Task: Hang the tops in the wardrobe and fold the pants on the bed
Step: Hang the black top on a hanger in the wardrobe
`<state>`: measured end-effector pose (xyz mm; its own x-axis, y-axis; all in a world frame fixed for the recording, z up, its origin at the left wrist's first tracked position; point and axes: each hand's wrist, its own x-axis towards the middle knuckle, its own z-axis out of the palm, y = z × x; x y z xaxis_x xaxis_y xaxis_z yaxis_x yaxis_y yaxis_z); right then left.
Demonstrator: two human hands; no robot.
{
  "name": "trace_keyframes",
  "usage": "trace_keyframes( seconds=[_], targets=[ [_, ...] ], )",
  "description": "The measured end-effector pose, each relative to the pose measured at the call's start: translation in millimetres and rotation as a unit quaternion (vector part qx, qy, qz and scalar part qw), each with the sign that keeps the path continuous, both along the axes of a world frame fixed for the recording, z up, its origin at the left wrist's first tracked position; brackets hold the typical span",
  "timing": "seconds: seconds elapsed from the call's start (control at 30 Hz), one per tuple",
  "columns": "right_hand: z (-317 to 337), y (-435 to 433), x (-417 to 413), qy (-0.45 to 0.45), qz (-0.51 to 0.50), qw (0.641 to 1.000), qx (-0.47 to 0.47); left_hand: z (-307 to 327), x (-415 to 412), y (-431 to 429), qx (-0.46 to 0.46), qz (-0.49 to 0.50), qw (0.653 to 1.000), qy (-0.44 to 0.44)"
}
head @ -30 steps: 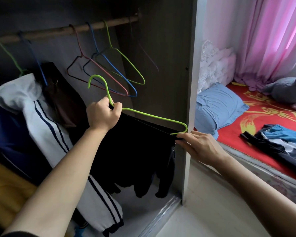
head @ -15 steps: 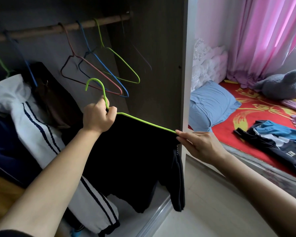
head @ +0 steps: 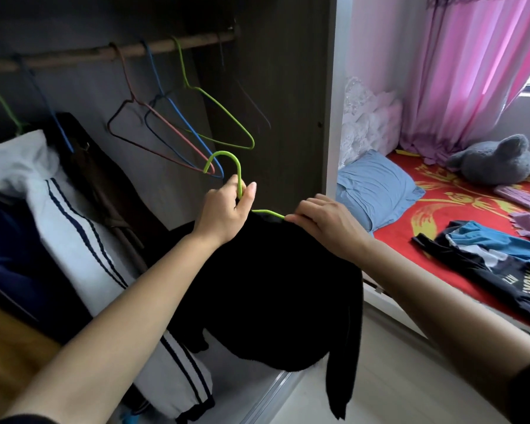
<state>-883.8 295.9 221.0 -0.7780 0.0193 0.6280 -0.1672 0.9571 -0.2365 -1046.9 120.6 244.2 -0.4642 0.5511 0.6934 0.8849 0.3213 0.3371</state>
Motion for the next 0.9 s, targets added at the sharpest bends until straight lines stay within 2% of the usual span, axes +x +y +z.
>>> trace_keyframes(
  seconds=[0.1, 0.2, 0.3, 0.33, 0.43, 0.5, 0.63, 0.77, 0.9],
  targets=[
    [6.0, -1.2, -8.2, 0.004, 0.021, 1.000, 0.021, 0.7, 2.9, 3.5, 0.000, -0.014, 0.999, -0.046],
    [4.6, -8.6, -14.5, 0.031, 0.061, 0.996, -0.049, 3.7, 4.5, 4.6, 0.024, -0.031, 0.992, -0.122],
    [10.8, 2.5, -8.9, 0.064, 0.030, 0.990, -0.118, 14.6, 1.8, -0.3, 0.089, -0.035, 0.986, -0.135],
    [16.2, 10.7, -3.4, 0.051, 0.002, 0.993, -0.106, 21.8, -0.8, -4.0, 0.112, -0.034, 0.984, -0.133],
    [31.4, 29.5, 9.5, -0.040, -0.063, 0.997, 0.029, 47.5, -7.2, -12.2, 0.173, -0.051, 0.973, -0.147],
    [42.5, 27.8, 8.0, -0.062, -0.080, 0.993, 0.058, 62.5, -5.5, -11.0, 0.191, -0.069, 0.963, -0.178],
    [59.9, 20.3, -2.4, -0.063, -0.061, 0.994, 0.072, 81.3, 2.5, -8.8, 0.142, -0.100, 0.963, -0.208],
    [60.2, 4.9, -14.4, -0.050, -0.050, 0.995, 0.066, 97.0, 1.3, -14.8, 0.064, -0.091, 0.975, -0.195],
    [57.1, -13.2, -32.0, -0.034, -0.044, 0.997, 0.055, 100.2, 2.7, -15.7, 0.035, -0.095, 0.979, -0.176]
  ],
)
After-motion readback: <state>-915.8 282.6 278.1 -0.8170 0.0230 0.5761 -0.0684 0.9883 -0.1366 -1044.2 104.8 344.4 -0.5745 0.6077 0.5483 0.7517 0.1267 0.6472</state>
